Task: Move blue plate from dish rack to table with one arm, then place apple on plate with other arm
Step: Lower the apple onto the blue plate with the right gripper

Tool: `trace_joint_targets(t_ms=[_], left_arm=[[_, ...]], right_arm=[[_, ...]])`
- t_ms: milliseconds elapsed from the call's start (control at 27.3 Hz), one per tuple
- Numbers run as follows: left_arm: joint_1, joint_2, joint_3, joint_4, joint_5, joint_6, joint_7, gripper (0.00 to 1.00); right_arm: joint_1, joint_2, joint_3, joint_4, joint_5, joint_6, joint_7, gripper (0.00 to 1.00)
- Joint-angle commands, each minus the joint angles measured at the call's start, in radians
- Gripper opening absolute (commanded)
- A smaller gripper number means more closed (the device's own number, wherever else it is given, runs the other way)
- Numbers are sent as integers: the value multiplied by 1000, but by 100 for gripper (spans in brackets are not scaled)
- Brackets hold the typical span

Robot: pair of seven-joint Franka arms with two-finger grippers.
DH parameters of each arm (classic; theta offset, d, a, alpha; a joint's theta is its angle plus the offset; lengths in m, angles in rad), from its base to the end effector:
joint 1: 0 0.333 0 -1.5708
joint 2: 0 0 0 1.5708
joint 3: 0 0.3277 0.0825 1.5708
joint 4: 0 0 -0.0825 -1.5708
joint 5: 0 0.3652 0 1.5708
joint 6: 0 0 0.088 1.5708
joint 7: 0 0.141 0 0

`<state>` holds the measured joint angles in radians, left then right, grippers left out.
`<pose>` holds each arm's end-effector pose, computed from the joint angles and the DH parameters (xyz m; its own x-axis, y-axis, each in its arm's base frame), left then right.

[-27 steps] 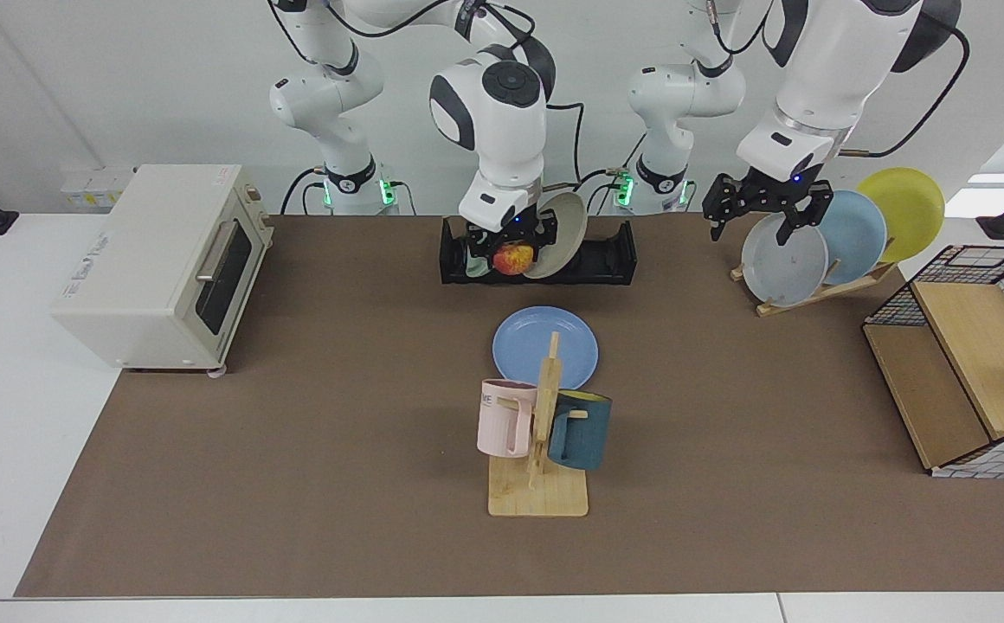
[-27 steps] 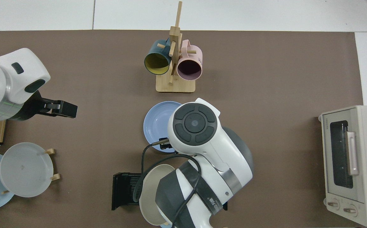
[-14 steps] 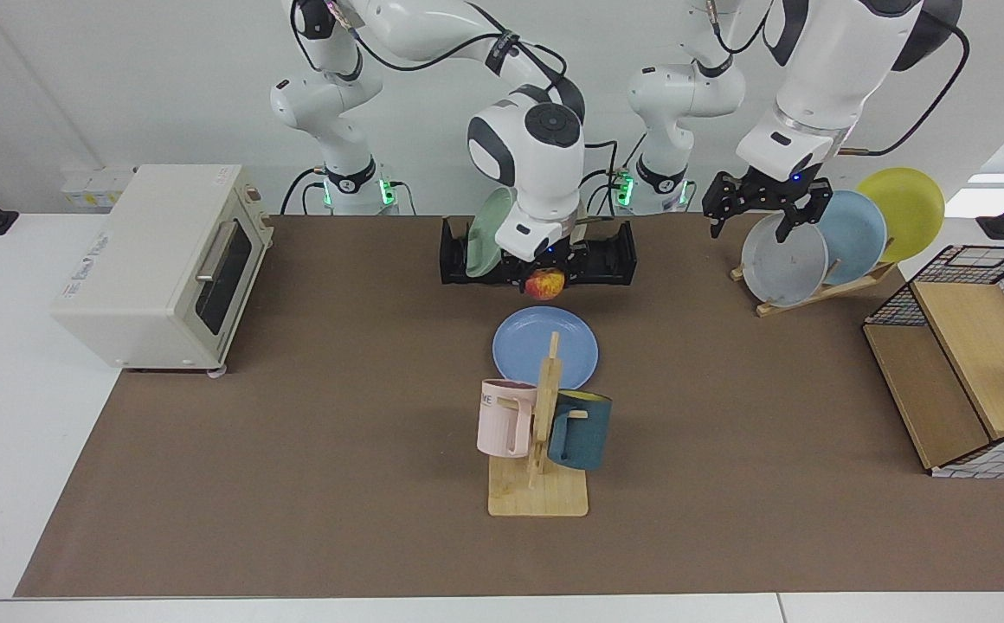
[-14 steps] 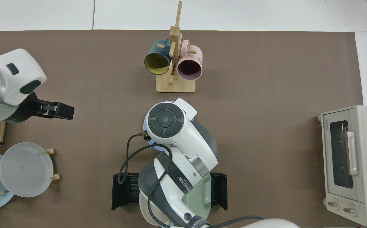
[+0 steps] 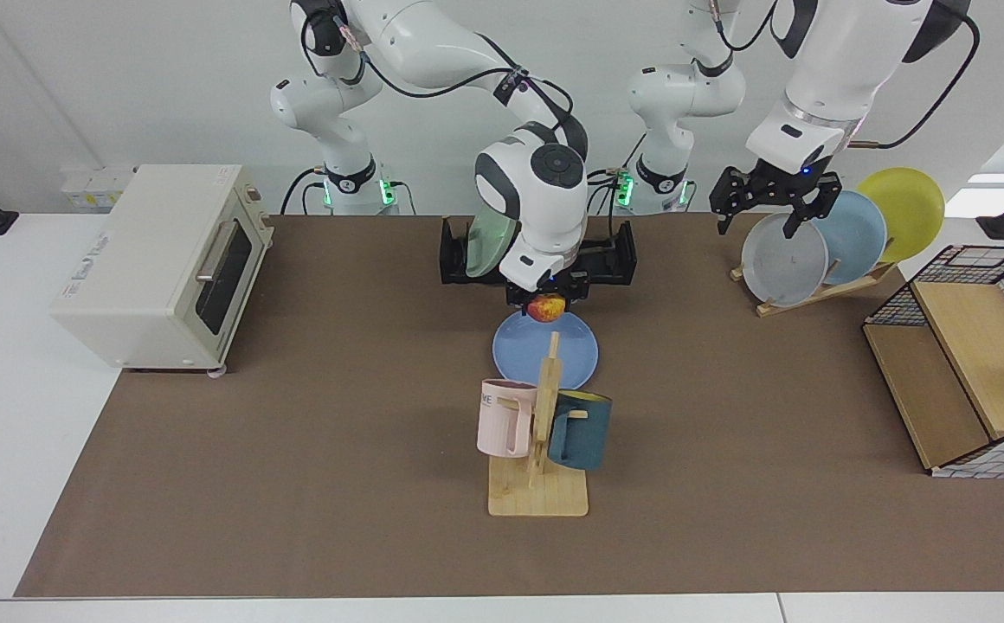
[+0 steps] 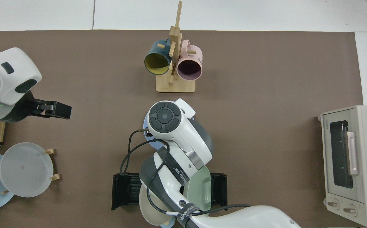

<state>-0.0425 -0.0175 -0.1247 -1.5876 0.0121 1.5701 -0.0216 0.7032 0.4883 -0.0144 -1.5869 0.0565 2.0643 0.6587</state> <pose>0.5227 -0.0871 0.6038 0.9894 -0.1451 0.0002 -0.1450 -0.9893 -0.0143 0.5156 0.4321 0.3376 0.9994 0.0052 -0.0351 0.0042 -0.9996 -0.0268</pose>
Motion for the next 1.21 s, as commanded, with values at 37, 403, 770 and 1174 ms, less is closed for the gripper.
trace_joint_targets(t_ms=[37, 403, 770, 1174], left_arm=[[6, -4, -3, 15, 5, -25, 2, 100], [7, -4, -3, 15, 5, -25, 2, 100], [7, -6, -3, 15, 5, -25, 2, 100], [7, -6, -3, 18, 5, -25, 2, 100]], right_arm=[[-8, 42, 1, 7, 23, 66, 27, 0], [-1, 70, -1, -10, 79, 79, 33, 0], [-5, 65, -2, -13, 71, 59, 21, 100], [-48, -11, -12, 51, 77, -107, 3, 100]])
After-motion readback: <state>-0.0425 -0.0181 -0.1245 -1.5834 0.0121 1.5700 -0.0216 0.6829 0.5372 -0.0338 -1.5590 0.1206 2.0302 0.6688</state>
